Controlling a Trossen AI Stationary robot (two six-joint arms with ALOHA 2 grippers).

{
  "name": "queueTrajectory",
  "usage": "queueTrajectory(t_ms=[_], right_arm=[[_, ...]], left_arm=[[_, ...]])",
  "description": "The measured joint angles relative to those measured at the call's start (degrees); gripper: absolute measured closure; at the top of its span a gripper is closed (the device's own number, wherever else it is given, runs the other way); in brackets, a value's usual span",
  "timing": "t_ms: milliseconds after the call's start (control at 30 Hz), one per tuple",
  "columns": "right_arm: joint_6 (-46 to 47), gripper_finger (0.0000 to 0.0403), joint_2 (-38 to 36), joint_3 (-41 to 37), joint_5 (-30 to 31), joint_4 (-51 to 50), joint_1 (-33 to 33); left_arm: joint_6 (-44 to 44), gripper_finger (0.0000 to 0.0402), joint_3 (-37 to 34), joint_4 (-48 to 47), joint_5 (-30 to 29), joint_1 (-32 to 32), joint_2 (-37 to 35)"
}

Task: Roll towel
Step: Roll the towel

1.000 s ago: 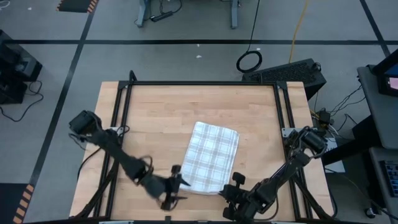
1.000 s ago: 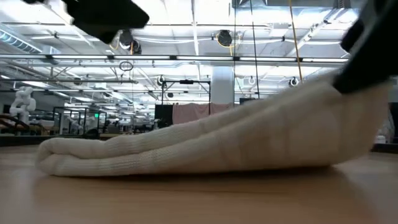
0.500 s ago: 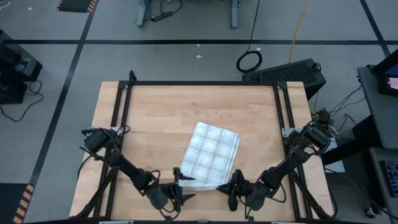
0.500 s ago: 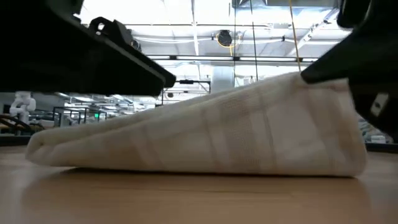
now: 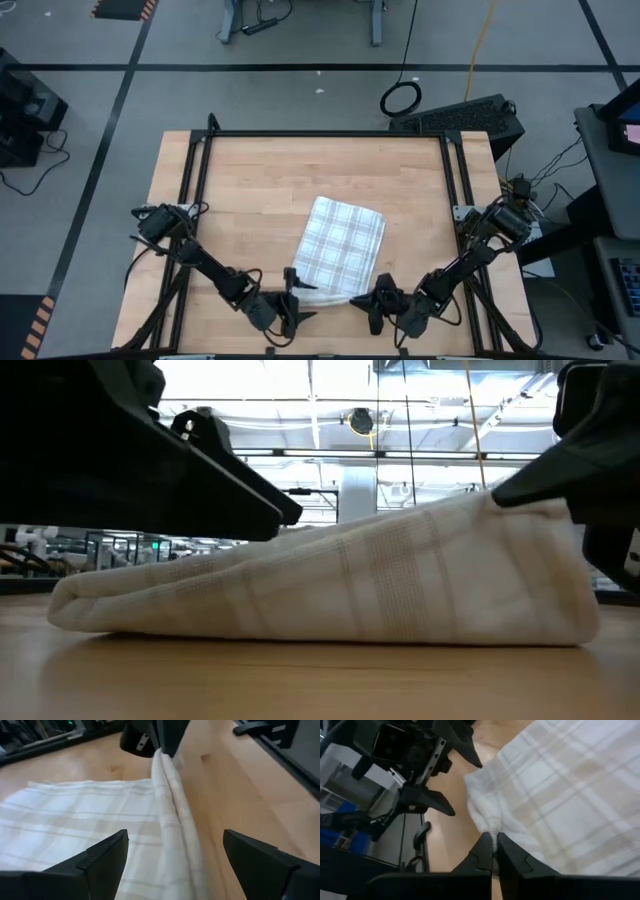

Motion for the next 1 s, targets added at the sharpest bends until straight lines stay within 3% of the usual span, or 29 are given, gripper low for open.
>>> queueTrajectory(t_ms=[200,333,667,900,1000], right_arm=[[1.03,0.0402,0.32,0.04,-0.98,0.14,0.52],[1.02,0.0402,0.32,0.04,-0.99,0.14,0.52],[0.58,0.0402,0.32,0.04,-1.01,0.17,0.54],[0.78,0.0402,0.32,0.04,-1.25,0.06,0.52],[0.03,0.0402,0.32,0.04,-3.44,-0.01,0.54]], left_arm=[[-1.60,0.0074,0.00,-2.30,0.79,0.00,0.00],[-1.70,0.0096,0.00,-3.68,1.30,-0.15,0.00],[-6.05,0.0227,0.00,-10.38,3.10,-0.30,0.00],[-6.04,0.0376,0.00,-10.39,3.38,-0.76,0.00],[-6.81,0.0386,-0.02,-10.49,5.74,-0.70,-0.40]])
